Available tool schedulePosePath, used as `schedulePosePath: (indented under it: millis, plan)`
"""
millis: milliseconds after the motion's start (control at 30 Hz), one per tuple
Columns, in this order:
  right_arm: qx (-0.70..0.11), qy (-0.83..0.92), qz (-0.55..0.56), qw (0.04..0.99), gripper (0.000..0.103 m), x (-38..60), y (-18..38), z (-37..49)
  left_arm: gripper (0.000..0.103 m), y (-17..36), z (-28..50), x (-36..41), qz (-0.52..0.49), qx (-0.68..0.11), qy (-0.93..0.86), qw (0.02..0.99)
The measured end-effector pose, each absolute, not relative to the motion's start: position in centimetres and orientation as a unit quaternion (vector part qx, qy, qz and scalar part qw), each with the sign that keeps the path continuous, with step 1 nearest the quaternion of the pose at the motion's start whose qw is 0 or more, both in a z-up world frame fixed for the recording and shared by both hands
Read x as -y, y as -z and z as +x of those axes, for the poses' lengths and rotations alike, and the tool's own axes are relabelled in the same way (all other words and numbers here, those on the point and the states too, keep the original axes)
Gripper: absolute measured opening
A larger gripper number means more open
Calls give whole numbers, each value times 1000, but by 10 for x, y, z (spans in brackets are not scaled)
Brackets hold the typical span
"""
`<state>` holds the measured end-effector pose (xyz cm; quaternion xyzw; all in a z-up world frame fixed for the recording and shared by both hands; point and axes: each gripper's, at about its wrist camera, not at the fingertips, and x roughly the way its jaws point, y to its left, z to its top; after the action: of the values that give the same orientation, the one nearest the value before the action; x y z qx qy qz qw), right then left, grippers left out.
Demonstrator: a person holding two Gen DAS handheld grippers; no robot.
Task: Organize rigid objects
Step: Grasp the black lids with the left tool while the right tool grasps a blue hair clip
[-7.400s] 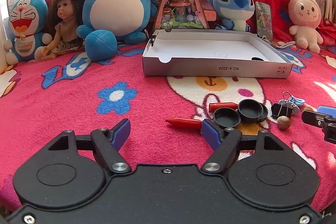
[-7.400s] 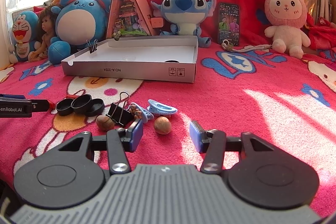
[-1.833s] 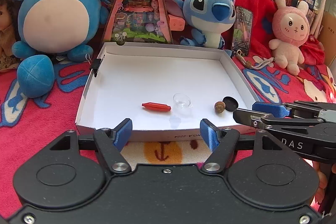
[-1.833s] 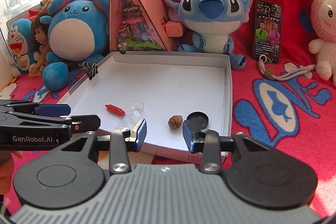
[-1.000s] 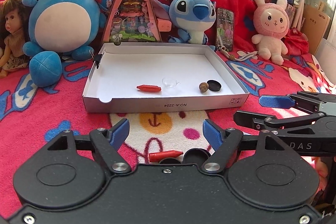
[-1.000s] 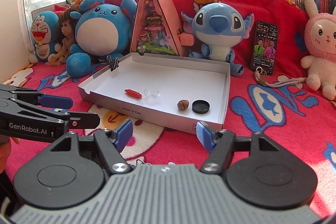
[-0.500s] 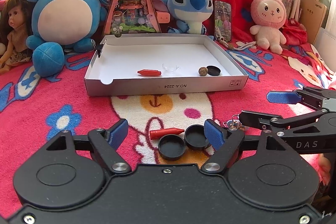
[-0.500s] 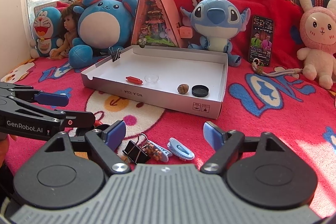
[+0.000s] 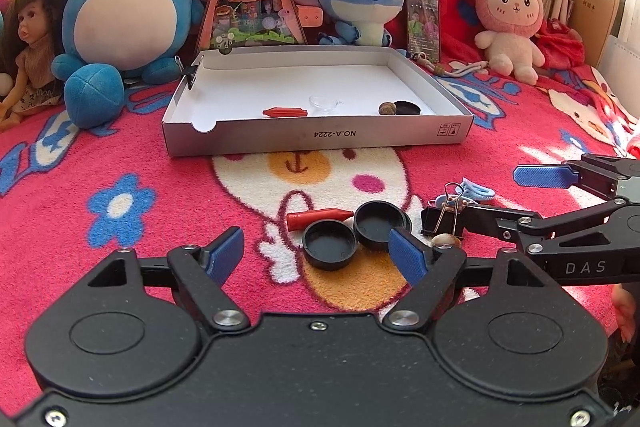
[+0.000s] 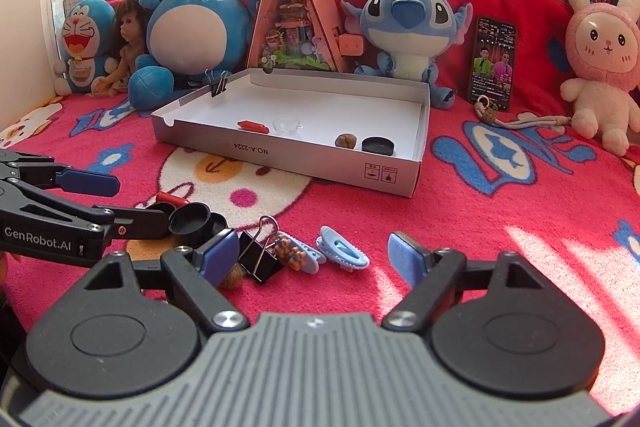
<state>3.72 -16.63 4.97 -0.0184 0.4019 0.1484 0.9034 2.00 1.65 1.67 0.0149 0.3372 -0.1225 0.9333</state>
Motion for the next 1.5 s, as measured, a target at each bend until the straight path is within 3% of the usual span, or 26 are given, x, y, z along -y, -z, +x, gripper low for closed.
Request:
schedulePosePath:
  millis: [167,300,400,567,733,1500]
  plan:
    - [-401,-147,-28,904,89,164,-48,33,69,-15,17,-18,17,-338,123,933]
    - [-398,-137,-32,907,89,167,-49,32,46,-15,15,-19,23,-347,123,930]
    - [-400,-123,-34,908,89,172,-51,34,41,-14,14,-19,23,-351,131,927]
    - [-427,-92,-37,899,71,178,-46,40,33,-11,15,-13,26,-350,135,927]
    - [-437,-87,-49,894,58,176,-40,41,30,-7,19,-7,31,-349,128,928]
    - [-436,-42,-24,898,58,184,-39,56,30,-8,25,-6,13,-334,131,933]
